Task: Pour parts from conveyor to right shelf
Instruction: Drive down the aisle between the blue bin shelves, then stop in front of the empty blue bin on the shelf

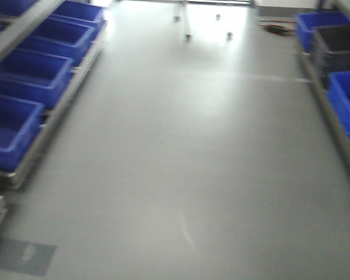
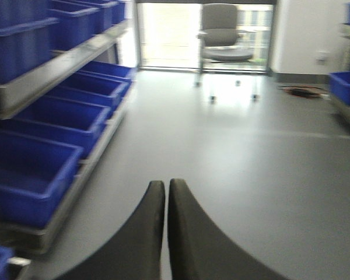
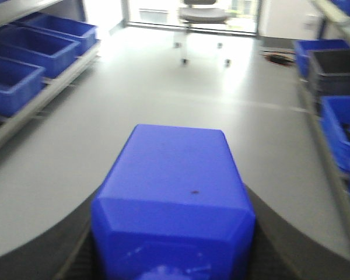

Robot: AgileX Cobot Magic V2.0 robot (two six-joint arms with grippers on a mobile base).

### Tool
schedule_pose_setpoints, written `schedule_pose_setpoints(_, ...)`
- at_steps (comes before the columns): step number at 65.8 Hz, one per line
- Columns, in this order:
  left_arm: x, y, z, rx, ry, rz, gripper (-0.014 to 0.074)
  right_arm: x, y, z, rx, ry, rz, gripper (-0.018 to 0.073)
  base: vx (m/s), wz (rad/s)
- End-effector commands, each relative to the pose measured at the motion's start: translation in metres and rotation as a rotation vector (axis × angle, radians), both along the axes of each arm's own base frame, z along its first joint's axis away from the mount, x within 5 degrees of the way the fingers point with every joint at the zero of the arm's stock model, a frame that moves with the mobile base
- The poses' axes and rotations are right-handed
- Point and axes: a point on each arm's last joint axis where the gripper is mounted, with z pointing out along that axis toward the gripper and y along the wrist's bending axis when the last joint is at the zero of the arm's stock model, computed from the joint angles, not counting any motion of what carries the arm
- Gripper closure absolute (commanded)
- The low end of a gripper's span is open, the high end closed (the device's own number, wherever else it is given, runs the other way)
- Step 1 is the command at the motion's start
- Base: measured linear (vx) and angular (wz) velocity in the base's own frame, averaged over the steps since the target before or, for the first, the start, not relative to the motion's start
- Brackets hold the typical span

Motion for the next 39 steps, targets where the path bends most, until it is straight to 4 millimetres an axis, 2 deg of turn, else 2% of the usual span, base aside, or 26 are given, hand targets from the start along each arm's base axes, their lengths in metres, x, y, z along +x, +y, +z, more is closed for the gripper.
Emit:
schedule_pose_setpoints(1,-0.0013,0.0,0.0137,-0.014,-0.104,0.002,0.0603,0.0032,-0.0009,0.0144,0.001,-0.083,-0.013,0.0564,0.22,0.93)
schedule_pose_setpoints(39,-0.0013,0.0,0.0137,-0.014,-0.104,0.002,0.0603,0.0032,-0.0011,0.0143,-0.002,-0.083,-0.014,0.0564,0.2,1.14)
